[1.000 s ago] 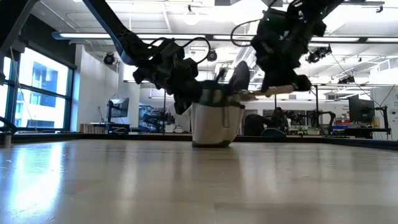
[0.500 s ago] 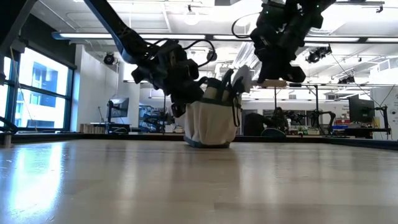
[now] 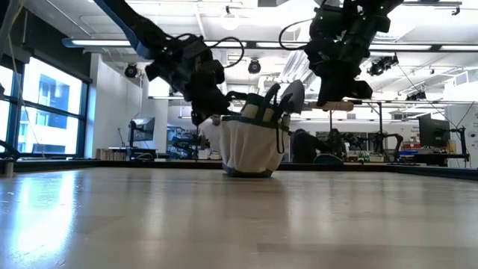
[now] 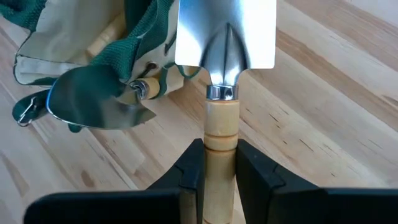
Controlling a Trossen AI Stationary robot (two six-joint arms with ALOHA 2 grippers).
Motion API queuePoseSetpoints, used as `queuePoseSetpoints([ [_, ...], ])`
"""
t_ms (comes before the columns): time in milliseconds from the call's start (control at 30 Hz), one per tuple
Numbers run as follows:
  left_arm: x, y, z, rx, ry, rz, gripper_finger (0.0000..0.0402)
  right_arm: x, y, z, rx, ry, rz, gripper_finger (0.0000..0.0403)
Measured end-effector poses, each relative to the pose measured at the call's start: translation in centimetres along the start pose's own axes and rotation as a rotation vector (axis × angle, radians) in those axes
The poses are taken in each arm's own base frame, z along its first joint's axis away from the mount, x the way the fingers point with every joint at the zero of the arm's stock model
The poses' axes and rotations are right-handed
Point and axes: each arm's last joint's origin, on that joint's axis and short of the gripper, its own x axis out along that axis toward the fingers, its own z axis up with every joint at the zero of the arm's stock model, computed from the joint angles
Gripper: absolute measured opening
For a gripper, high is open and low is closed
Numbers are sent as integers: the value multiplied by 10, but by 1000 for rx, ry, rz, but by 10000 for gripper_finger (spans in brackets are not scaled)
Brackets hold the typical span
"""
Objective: Pick & Place Garden tools in Gardening bag
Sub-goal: Put the top brown trowel into the light brown gardening bag
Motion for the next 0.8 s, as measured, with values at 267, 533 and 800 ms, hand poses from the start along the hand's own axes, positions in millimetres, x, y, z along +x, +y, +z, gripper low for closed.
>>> queuePoseSetpoints([
  [267, -17, -13, 3, 31, 1, 93, 93, -1, -3, 0, -17, -3, -37, 51],
  [533, -35, -29, 9, 70, -41, 130, 93, -34, 0, 4, -71, 3, -339, 51],
  [800, -63, -51, 7, 113, -33, 224, 93, -79, 44, -2, -327, 3, -398, 51],
])
